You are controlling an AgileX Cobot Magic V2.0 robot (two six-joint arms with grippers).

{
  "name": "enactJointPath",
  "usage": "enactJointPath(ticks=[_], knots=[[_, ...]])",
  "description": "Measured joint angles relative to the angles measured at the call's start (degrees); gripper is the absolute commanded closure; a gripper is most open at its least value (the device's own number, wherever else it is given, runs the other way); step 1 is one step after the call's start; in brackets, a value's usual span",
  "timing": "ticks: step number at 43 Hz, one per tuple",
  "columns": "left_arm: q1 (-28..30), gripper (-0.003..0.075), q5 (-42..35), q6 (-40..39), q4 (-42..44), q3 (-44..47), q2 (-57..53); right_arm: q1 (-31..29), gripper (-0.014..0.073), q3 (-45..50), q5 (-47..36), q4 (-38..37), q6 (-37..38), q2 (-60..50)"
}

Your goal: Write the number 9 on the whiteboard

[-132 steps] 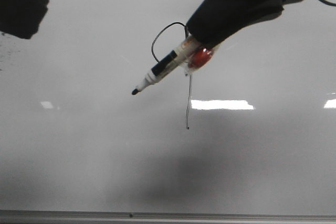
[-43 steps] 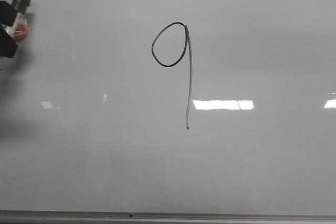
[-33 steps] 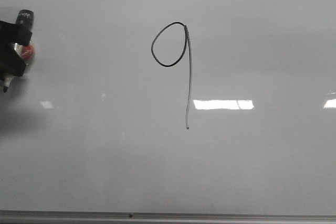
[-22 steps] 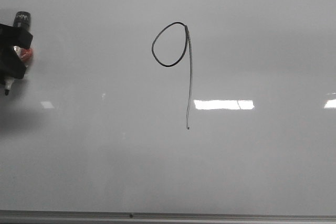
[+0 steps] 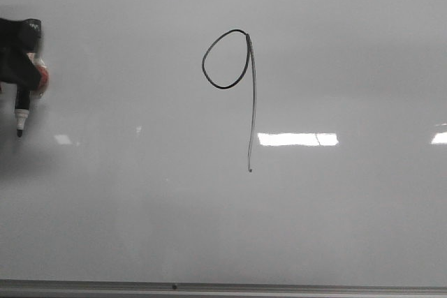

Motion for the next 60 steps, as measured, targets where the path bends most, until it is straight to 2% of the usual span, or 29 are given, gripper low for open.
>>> enactJointPath(ticks=[4,9,25,36,60], knots=[[0.00,0.0332,0.00,0.89,0.00,1.95,-7.15,0.00,0.0655,0.00,0.03,0.00,0.00,0.00],[0.00,0.0382,0.00,1.67,0.00,5.49,-17.40,0.00,0.0655,0.00,0.07,0.00,0.00,0.00],[0.00,0.0737,0.10,2.14,0.11,18.44,-51.83,0.00,0.0655,0.00,0.16,0.00,0.00,0.00],[0.00,0.0739,1.25,2.19,0.11,20.72,-61.03,0.00,0.0655,0.00,0.16,0.00,0.00,0.00],[0.00,0.0739,0.45,1.30,1.80,21.21,-61.39,0.00,0.0655,0.00,0.16,0.00,0.00,0.00]])
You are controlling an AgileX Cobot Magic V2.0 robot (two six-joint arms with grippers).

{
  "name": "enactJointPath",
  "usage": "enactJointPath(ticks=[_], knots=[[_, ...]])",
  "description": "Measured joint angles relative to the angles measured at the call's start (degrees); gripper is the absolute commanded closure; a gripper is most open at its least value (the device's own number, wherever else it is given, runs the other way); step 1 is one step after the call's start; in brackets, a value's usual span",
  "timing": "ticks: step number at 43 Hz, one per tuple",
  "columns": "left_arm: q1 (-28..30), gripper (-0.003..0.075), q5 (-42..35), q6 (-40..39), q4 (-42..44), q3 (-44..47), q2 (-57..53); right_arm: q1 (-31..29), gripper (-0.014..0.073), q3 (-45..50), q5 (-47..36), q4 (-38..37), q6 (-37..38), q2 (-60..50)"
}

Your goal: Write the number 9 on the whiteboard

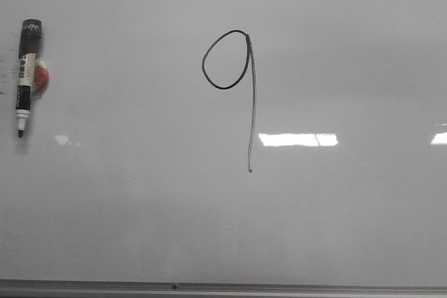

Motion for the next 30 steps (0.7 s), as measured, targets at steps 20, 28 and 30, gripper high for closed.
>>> enactJointPath(ticks=[20,28,30], knots=[[6.30,0.0739,-1.88,-28.63,29.14,18.55,-17.04,0.00,0.0655,0.00,0.00,0.00,0.00,0.00],[6.99,0.0739,-3.97,-28.75,30.09,25.63,-19.62,0.00,0.0655,0.00,0.00,0.00,0.00,-0.08],[6.99,0.0739,-4.06,-28.87,30.13,25.65,-19.62,0.00,0.0655,0.00,0.00,0.00,0.00,-0.08]])
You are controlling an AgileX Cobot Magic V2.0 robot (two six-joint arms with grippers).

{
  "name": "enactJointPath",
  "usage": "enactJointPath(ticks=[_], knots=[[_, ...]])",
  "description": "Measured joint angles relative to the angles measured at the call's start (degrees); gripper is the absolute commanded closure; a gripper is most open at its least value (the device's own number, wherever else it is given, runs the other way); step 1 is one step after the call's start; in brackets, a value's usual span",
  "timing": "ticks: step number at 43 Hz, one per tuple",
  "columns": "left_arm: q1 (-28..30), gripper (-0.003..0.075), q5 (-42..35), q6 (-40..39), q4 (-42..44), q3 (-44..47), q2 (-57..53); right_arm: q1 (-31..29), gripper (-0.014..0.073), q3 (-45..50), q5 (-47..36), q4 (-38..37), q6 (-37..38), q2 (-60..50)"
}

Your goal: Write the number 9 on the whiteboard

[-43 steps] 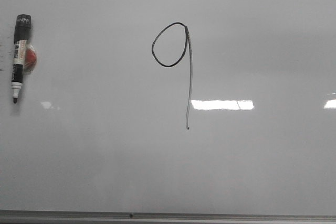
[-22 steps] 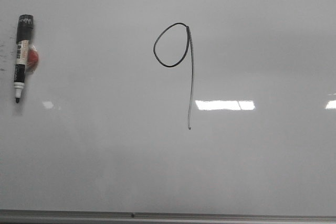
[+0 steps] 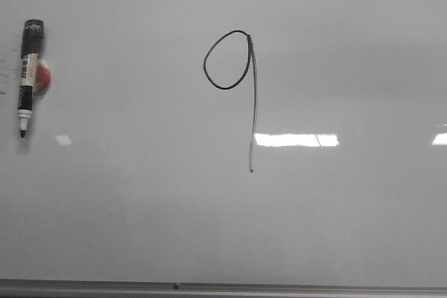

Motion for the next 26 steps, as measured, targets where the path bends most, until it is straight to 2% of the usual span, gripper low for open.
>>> enactJointPath(ticks=[5,26], knots=[[0.00,0.0739,-2.44,0.01,0.10,0.00,0.00,0.00,0.0655,0.00,0.00,0.09,0.00,0.00],[0.00,0.0739,-2.78,0.01,0.10,0.00,0.00,0.00,0.0655,0.00,0.04,0.09,0.00,0.00]])
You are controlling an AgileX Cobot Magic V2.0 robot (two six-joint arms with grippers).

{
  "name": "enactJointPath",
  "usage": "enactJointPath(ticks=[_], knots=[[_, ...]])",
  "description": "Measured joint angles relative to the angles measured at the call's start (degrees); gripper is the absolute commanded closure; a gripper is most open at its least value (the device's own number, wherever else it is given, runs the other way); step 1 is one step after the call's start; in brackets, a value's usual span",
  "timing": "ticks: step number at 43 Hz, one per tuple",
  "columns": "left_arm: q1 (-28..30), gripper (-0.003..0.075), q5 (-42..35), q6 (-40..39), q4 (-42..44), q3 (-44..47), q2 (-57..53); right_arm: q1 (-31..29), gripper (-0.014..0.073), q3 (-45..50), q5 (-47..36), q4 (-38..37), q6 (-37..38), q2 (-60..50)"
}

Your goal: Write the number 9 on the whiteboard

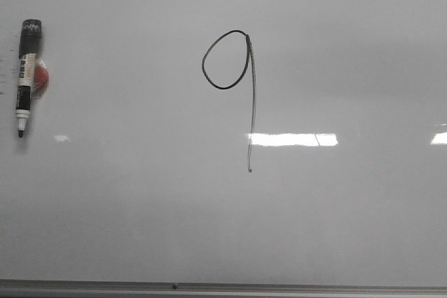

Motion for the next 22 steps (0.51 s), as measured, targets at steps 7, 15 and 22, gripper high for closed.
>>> enactJointPath(ticks=[7,15,22], knots=[[0.00,0.0739,0.00,0.00,0.00,0.00,0.00,0.00,0.0655,0.00,0.00,0.00,0.00,0.00],[0.00,0.0739,0.00,0.00,0.00,0.00,0.00,0.00,0.0655,0.00,0.00,0.00,0.00,0.00],[0.00,0.0739,0.00,0.00,0.00,0.00,0.00,0.00,0.0655,0.24,-0.92,0.00,0.00,0.00]])
